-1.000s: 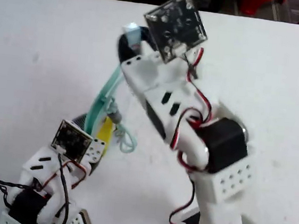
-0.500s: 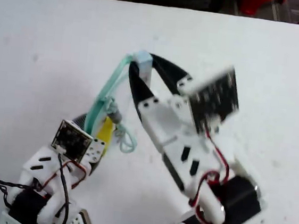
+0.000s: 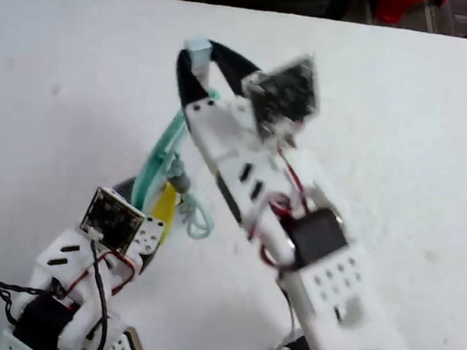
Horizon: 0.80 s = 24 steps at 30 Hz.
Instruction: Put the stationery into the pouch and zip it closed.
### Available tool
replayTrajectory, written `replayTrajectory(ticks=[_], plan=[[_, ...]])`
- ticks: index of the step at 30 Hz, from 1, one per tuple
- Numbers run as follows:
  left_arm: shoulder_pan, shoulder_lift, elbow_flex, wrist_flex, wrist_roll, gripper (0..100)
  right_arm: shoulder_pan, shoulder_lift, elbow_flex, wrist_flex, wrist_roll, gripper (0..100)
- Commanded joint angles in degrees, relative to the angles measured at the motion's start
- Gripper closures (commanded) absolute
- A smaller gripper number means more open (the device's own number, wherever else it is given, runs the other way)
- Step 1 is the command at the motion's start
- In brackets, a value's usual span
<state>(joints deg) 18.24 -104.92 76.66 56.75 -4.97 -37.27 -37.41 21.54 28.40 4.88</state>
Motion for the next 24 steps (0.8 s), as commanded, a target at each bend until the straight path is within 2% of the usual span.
replayTrajectory(ticks=[1,16,24], plan=[[-0.84,0.13,-0.35,-1.49,-0.79,97,0.75,1.45,-2.2,-0.4,-0.53,98.2],[-0.84,0.13,-0.35,-1.58,-0.79,97,1.36,-9.98,12.04,2.59,-0.53,98.2],[-0.84,0.13,-0.7,-1.41,-0.79,96,-0.75,-10.59,12.84,2.51,-0.53,98.2]])
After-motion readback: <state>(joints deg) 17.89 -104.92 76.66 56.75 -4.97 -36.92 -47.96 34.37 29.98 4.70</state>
